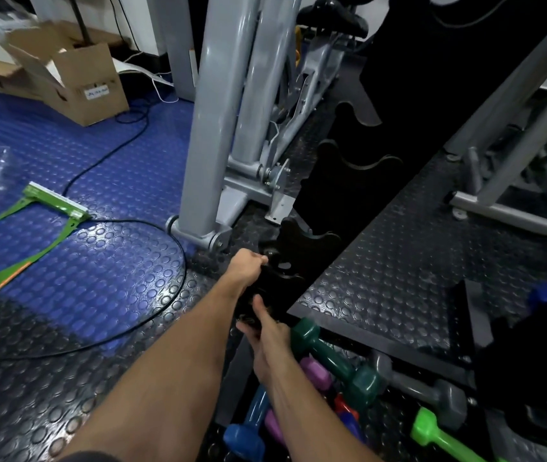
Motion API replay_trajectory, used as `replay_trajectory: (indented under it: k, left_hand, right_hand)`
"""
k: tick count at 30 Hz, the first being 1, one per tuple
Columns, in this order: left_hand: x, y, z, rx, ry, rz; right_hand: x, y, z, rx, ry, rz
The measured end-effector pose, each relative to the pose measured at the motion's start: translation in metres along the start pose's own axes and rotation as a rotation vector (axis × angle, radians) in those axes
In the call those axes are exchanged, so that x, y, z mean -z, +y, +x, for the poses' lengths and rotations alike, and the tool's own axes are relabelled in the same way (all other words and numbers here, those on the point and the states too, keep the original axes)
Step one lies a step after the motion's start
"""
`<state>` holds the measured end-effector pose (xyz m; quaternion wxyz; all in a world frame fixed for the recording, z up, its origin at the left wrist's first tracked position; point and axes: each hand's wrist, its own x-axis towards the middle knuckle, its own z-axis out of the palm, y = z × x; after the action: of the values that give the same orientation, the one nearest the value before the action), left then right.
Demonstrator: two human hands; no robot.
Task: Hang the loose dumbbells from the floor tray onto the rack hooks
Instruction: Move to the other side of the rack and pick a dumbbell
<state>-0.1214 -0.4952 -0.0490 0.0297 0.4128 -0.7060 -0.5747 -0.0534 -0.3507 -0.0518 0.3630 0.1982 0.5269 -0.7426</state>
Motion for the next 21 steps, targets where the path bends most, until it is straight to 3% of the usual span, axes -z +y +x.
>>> replay_trajectory:
  k: [5, 8, 13, 16, 21]
  left_hand:
    - [-0.001, -0.005, -0.001, -0.006, -0.087, 0.019]
    - [-0.002, -0.003, -0.009, 0.034, -0.072, -0.039]
    - [-0.007, -0.008, -0.022, 0.163, 0.017, -0.225]
    - [-0.013, -0.011, -0.042, 0.13, 0.108, -0.205]
    - [-0.026, -0.013, -0.101, 0.054, 0.329, -0.168]
  right_hand:
    - [0.018, -0.002, 0.006, -0.041, -0.016, 0.041]
    - [0.02, -0.013, 0.003, -0.063, -0.052, -0.13]
    - [0.027, -0.031, -0.01, -0.12, -0.05, -0.442]
    - [0.039, -0.04, -0.021, -0.133, -0.109, -0.577]
    - [0.069, -0.056, -0.038, 0.045, -0.14, -0.743]
